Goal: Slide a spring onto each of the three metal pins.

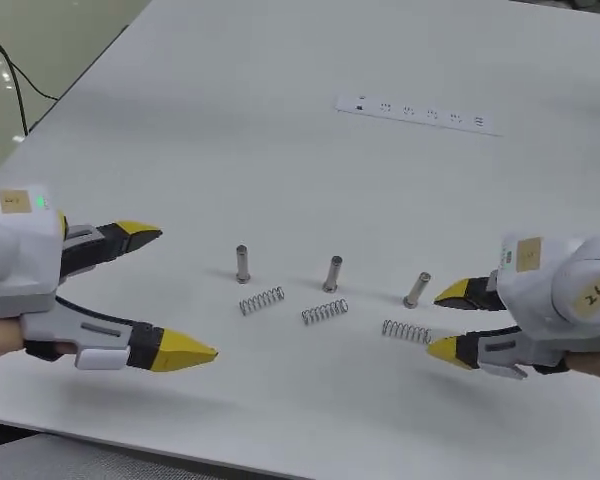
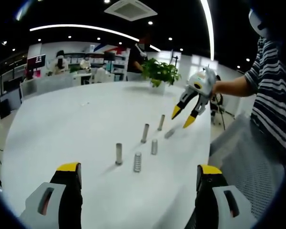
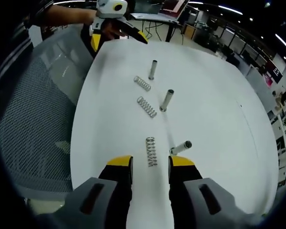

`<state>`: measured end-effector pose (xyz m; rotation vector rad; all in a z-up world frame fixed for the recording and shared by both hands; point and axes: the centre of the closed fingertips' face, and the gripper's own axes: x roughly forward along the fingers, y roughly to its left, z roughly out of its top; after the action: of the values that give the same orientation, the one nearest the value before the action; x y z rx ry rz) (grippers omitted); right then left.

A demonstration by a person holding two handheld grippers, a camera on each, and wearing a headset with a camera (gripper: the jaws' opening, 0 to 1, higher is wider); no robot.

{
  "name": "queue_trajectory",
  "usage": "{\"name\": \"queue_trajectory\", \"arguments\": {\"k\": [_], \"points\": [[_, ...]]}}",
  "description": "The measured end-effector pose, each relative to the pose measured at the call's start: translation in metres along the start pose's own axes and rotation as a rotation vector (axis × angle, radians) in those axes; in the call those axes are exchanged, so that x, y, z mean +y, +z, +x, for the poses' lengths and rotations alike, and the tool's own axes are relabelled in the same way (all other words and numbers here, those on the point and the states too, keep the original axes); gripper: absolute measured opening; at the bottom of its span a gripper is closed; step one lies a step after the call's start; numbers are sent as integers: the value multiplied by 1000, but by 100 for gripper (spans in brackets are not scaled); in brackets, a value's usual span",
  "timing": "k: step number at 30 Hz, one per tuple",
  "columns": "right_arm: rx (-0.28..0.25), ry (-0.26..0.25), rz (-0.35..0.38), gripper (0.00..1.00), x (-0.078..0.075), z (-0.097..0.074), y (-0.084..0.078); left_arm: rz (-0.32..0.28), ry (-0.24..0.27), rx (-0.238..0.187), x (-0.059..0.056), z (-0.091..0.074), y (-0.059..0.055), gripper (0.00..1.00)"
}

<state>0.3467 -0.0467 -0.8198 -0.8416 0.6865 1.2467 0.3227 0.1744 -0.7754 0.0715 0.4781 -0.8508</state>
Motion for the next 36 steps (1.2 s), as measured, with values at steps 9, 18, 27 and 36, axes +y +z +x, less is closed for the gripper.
{"name": "queue_trajectory", "arguments": {"k": [9, 18, 27, 36], "points": [[18, 30, -24, 18, 1, 14, -1, 2, -4, 1, -3, 0, 0, 98], [52, 52, -35, 16, -1, 25, -4, 2, -2, -6, -2, -1, 0, 98], [90, 75, -27, 13, -1, 34, -15, 6, -5, 8, -3, -1, -4, 98], [92, 68, -30, 10, -5, 37, -17, 22, -23, 17, -6, 2, -5, 97]]}}
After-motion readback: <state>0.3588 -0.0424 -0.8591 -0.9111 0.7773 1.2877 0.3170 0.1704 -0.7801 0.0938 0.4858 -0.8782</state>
